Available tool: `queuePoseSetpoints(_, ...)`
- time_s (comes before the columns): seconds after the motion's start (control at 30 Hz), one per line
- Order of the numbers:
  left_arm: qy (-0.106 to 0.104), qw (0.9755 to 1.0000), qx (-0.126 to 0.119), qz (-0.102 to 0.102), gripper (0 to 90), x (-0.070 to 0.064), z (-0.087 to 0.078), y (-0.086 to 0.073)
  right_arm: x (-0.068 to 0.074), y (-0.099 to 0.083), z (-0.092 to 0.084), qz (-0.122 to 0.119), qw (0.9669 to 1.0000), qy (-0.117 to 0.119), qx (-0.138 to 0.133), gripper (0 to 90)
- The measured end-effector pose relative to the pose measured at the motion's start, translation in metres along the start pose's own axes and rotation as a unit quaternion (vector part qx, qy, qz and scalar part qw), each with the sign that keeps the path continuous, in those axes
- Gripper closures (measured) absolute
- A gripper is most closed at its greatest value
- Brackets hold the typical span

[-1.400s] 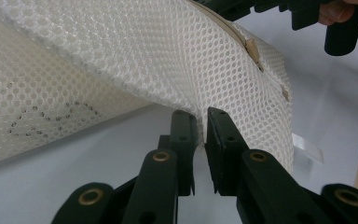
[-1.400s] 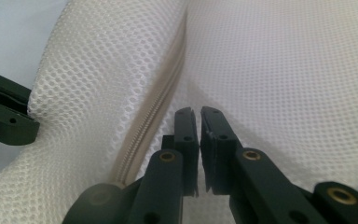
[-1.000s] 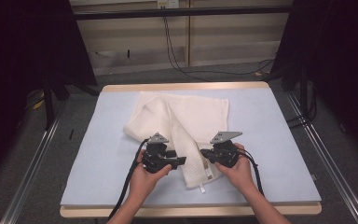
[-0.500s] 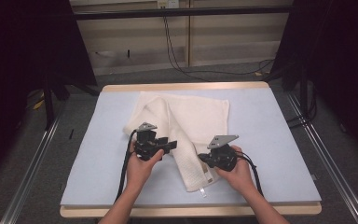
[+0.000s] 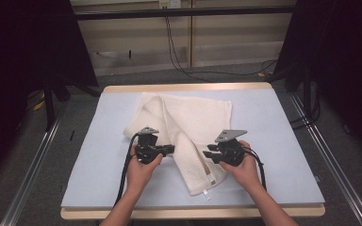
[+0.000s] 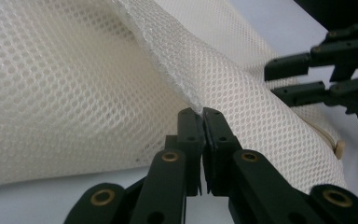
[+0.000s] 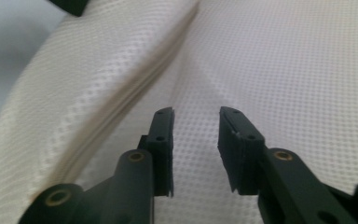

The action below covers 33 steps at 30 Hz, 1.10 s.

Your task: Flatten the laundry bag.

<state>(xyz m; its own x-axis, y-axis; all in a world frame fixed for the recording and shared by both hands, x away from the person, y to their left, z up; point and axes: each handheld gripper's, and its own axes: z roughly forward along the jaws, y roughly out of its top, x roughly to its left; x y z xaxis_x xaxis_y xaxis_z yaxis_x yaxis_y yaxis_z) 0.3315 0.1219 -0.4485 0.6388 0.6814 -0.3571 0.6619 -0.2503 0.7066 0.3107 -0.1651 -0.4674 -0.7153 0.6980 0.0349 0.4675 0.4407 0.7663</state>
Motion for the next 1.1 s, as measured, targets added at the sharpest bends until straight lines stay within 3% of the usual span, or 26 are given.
queuePoseSetpoints(0.1,-0.001,1.0000,0.002,-0.002,86.5,0.000,-0.002,-0.003,-0.011,0.002,0.005,0.010,0.9997,-0.019,0.010,59.1)
queuePoseSetpoints(0.17,-0.001,1.0000,0.005,0.000,86.5,0.000,-0.004,-0.004,-0.016,0.003,0.009,0.024,0.9995,-0.012,0.014,60.2)
queuePoseSetpoints(0.37,-0.001,1.0000,0.006,0.005,86.5,-0.001,-0.006,-0.005,-0.022,0.009,0.023,0.017,0.9996,-0.011,0.017,55.9)
queuePoseSetpoints(0.43,-0.003,0.9999,0.009,0.004,86.5,-0.001,-0.006,-0.004,-0.023,0.014,0.035,0.025,0.9994,-0.007,0.024,52.6)
queuePoseSetpoints(0.7,-0.007,0.9999,0.010,0.004,86.5,0.000,-0.008,-0.004,-0.022,0.023,0.051,0.001,0.9990,-0.009,0.045,53.0)
queuePoseSetpoints(0.77,-0.007,0.9999,0.010,0.005,86.5,-0.001,-0.008,-0.004,-0.022,0.026,0.053,-0.002,0.9984,-0.010,0.056,56.7)
queuePoseSetpoints(0.8,-0.005,0.9999,0.010,0.005,86.5,-0.001,-0.008,-0.003,-0.022,0.029,0.054,-0.003,0.9980,0.000,0.063,63.6)
queuePoseSetpoints(0.93,-0.007,0.9999,0.008,0.005,86.5,-0.003,-0.011,-0.003,-0.022,0.030,0.054,0.000,0.9977,0.005,0.067,71.4)
queuePoseSetpoints(1.03,-0.008,0.9999,0.007,0.005,86.5,-0.003,-0.011,-0.003,-0.018,0.031,0.055,-0.008,0.9977,0.011,0.067,85.0)
queuePoseSetpoints(1.1,-0.006,0.9999,0.007,0.007,86.5,-0.003,-0.012,-0.003,-0.017,0.031,0.055,-0.011,0.9977,0.005,0.067,88.2)
